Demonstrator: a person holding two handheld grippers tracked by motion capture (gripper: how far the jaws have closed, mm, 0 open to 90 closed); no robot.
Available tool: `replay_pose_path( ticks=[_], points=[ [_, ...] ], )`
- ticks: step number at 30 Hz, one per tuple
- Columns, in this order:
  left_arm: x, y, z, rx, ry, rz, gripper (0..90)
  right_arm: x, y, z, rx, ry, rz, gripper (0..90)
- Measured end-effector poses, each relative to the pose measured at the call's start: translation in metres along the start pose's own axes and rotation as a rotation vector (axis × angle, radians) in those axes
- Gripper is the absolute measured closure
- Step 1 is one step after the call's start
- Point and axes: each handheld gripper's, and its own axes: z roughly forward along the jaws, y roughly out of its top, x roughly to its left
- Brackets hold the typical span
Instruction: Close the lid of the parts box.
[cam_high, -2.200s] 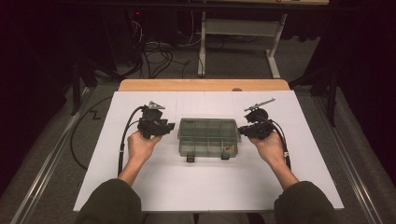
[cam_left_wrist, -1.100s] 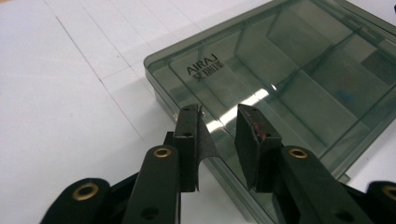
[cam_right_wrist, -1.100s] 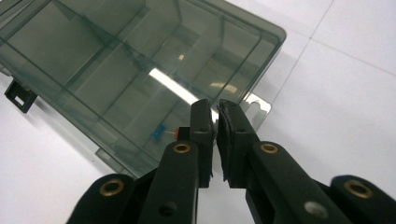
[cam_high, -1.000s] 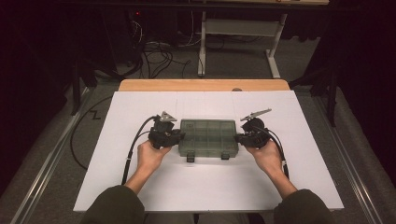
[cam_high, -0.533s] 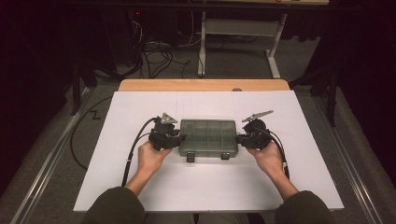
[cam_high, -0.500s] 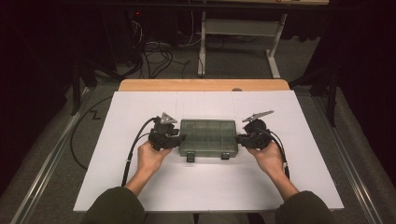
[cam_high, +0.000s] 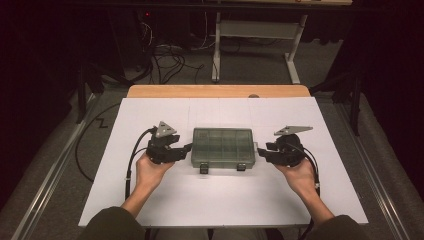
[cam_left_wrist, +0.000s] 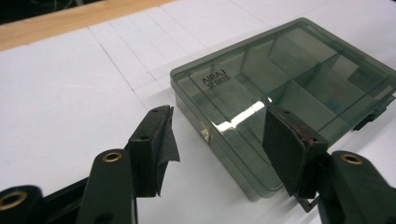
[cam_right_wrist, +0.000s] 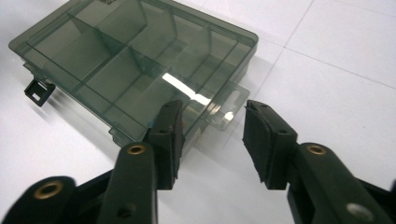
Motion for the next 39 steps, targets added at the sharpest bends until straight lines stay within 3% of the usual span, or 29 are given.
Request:
replay_pose_path(
  ticks=[5, 11, 22, 28, 39],
  points=[
    [0.004, 0.001, -0.017, -0.057, -0.003, 0.012, 41.9, -0.004, -0.011, -0.011, -0.043, -0.021, 0.001, 52.3],
    [0.01, -0.001, -0.032, -0.078, -0.005, 0.015, 41.8, -0.006, -0.024, -0.023, -0.099, -0.031, 0.002, 47.6],
    [0.02, -0.007, -0.052, -0.12, -0.025, 0.006, 39.0, -0.006, -0.047, -0.033, -0.144, -0.051, -0.007, 38.5],
    [0.024, -0.016, -0.069, -0.15, -0.045, 0.016, 37.8, -0.007, -0.062, -0.04, -0.194, -0.051, 0.022, 32.4],
    [0.037, -0.027, -0.087, -0.205, -0.04, -0.034, 34.0, -0.01, -0.088, -0.051, -0.287, -0.079, 0.046, 28.6]
  ],
)
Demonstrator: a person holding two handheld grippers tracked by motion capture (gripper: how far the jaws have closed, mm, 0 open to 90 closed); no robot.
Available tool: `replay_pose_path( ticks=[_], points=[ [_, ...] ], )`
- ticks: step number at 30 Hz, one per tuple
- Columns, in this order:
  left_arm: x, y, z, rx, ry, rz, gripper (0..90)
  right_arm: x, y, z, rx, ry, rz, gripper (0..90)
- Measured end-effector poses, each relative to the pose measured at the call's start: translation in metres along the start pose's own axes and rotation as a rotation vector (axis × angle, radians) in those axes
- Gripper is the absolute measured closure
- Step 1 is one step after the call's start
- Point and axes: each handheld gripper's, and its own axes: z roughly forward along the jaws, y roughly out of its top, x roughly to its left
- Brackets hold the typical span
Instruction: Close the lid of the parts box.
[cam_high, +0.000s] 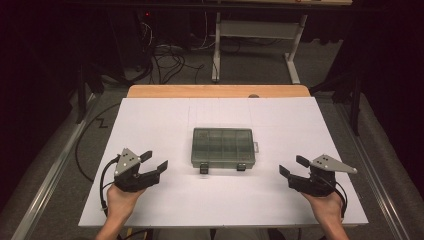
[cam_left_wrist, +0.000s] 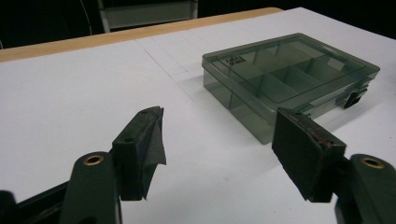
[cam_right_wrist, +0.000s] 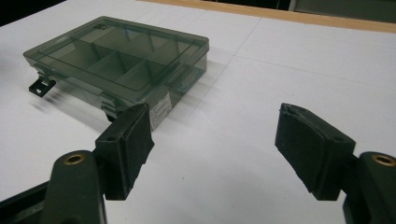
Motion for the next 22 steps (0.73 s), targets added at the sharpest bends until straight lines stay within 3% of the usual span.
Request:
replay_pose_path(
  ticks=[4, 7, 9, 17, 22],
  points=[
    [0.002, -0.002, -0.009, -0.008, -0.006, -0.023, 35.9, -0.004, -0.009, -0.005, -0.029, 0.003, 0.028, 26.2],
    [0.004, -0.009, -0.019, 0.007, -0.003, 0.021, 36.1, -0.006, -0.016, -0.011, -0.049, -0.008, 0.024, 26.1],
    [0.006, -0.006, -0.021, -0.002, -0.008, 0.015, 35.7, -0.007, -0.019, -0.015, -0.06, -0.006, 0.034, 25.7],
    [0.008, -0.009, -0.014, 0.016, -0.017, 0.006, 33.4, -0.008, -0.024, -0.01, -0.053, -0.016, 0.006, 24.3],
    [0.007, -0.007, -0.012, 0.001, -0.016, -0.008, 31.4, -0.007, -0.025, -0.011, -0.056, -0.021, 0.001, 23.5]
  ],
)
